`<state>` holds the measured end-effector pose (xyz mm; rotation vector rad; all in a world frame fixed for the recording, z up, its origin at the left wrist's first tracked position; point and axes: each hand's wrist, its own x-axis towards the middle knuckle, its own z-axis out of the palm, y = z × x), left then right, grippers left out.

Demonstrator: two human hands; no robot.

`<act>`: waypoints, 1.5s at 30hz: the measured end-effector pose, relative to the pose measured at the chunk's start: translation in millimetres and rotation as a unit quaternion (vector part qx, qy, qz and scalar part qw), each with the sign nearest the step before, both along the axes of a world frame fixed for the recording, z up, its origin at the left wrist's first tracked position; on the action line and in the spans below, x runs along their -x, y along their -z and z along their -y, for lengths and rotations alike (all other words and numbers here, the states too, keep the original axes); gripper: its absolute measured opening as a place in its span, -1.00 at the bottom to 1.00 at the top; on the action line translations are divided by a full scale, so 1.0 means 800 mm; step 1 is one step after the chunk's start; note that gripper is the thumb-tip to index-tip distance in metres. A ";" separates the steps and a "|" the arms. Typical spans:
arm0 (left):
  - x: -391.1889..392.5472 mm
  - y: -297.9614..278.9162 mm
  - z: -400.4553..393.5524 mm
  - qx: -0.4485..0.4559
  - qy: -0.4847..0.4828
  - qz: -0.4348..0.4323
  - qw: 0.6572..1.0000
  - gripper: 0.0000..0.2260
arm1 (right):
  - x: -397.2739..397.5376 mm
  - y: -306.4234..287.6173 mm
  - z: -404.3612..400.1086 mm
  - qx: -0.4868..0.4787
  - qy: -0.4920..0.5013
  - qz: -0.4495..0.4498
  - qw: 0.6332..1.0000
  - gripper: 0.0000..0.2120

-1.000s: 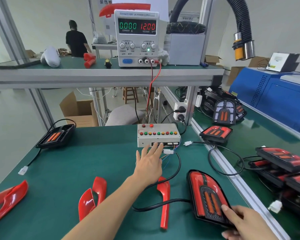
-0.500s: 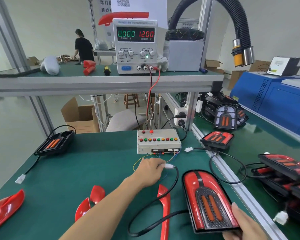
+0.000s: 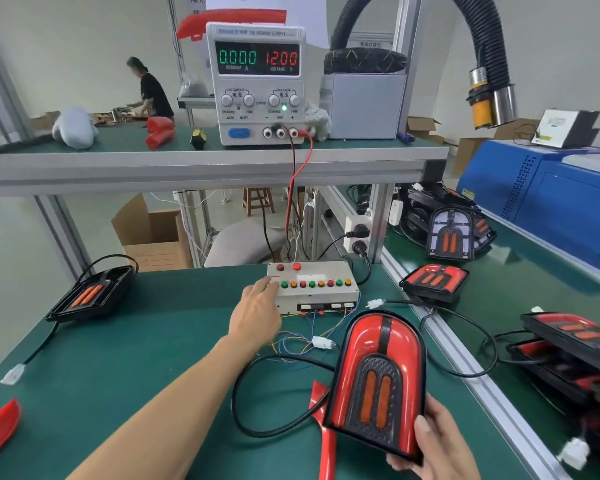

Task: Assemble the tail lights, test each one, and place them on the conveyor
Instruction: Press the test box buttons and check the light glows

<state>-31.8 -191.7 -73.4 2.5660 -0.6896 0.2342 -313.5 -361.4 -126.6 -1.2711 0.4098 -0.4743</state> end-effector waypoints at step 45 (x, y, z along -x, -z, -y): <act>-0.015 -0.008 0.012 -0.044 -0.022 -0.090 0.995 -0.52 | -0.005 0.011 0.007 0.023 -0.011 0.009 1.000 -0.57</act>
